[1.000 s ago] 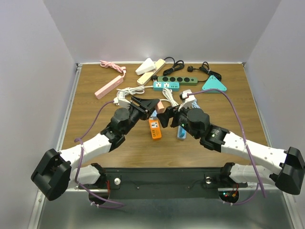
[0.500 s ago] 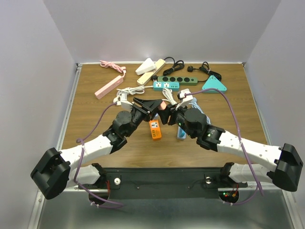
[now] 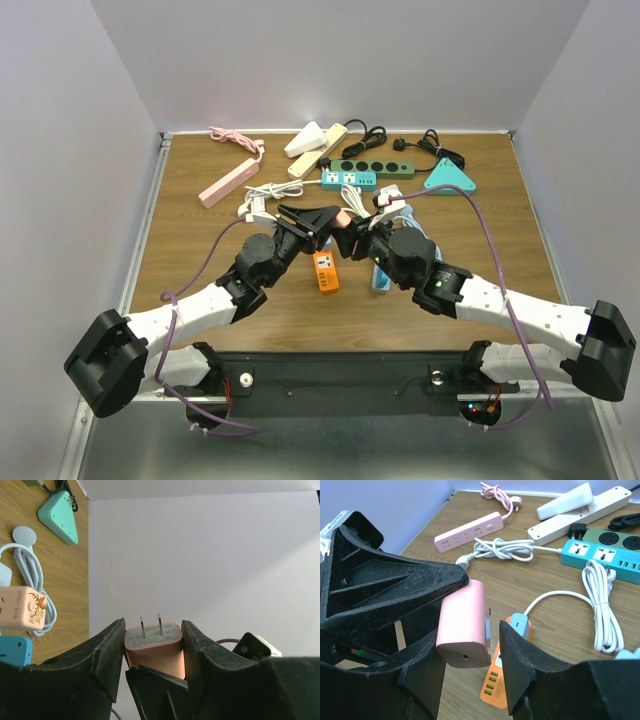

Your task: Insert the plug

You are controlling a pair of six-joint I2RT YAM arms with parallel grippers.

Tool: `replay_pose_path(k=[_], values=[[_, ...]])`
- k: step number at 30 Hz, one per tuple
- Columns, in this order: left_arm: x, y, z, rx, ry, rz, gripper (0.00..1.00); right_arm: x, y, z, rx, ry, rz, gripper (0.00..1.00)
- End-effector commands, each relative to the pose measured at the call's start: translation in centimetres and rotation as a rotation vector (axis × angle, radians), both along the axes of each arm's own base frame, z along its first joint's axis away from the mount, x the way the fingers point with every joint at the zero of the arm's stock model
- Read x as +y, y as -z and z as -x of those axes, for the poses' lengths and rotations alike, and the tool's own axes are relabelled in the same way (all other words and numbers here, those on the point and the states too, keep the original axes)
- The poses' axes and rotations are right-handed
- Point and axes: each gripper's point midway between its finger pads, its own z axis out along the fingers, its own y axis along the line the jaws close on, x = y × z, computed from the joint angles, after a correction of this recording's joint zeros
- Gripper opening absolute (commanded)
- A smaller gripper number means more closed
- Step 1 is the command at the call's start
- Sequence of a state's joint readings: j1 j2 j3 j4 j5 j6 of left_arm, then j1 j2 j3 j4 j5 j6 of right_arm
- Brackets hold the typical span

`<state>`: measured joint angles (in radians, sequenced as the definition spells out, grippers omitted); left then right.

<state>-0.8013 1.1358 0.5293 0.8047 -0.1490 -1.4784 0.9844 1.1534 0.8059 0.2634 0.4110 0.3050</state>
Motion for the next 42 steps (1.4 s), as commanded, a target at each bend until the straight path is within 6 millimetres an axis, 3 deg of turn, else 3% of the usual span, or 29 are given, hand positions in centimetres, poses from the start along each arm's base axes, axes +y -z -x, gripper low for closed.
replay_pose_path(k=[1,13,17,21,23,24,27,28,30,33,36,39,42], values=[[0.1,-1.6,0.7,-0.047,0.016,0.057,0.00,-0.6,-3.9,-0.5,-0.089,0.039,-0.087,0.50],[-0.1,-0.9,1.0,-0.030,0.026,0.063,0.00,-0.5,-4.7,-0.7,-0.121,0.042,-0.079,0.48],[-0.1,-1.1,1.0,-0.035,0.028,0.068,0.00,-0.1,-4.1,-0.8,-0.111,0.031,-0.058,0.32],[-0.2,-1.1,1.0,-0.052,0.031,0.059,0.00,0.1,-3.9,-0.6,-0.100,0.017,-0.059,0.06],[-0.1,-1.0,1.1,-0.060,0.030,0.054,0.18,-0.2,-4.2,-0.5,-0.092,0.028,-0.064,0.00],[0.1,-0.6,1.1,-0.062,0.022,0.038,0.40,-0.8,-4.1,-0.7,-0.083,0.055,-0.060,0.00],[0.8,0.1,0.9,-0.072,0.007,0.008,0.69,-1.8,-4.8,-0.9,-0.087,0.098,-0.044,0.00],[1.1,0.4,0.8,-0.082,-0.001,-0.017,0.85,-2.5,-4.6,-0.9,-0.078,0.118,-0.017,0.00],[2.1,1.1,0.4,-0.087,-0.022,-0.055,0.99,-3.0,-4.9,-0.8,-0.069,0.128,0.009,0.00],[4.2,1.3,-0.3,-0.117,-0.076,-0.119,0.99,-2.6,-5.6,-0.5,-0.053,0.097,0.029,0.00],[6.6,1.9,-0.9,-0.169,-0.144,-0.239,0.99,-1.6,-4.6,-0.3,0.015,0.045,0.103,0.01],[8.4,2.3,-1.6,-0.240,-0.190,-0.421,0.99,-0.2,-1.3,0.4,0.157,-0.043,0.231,0.01],[9.1,3.8,-2.1,-0.261,-0.177,-0.589,0.99,0.5,0.3,0.6,0.245,-0.090,0.273,0.00]])
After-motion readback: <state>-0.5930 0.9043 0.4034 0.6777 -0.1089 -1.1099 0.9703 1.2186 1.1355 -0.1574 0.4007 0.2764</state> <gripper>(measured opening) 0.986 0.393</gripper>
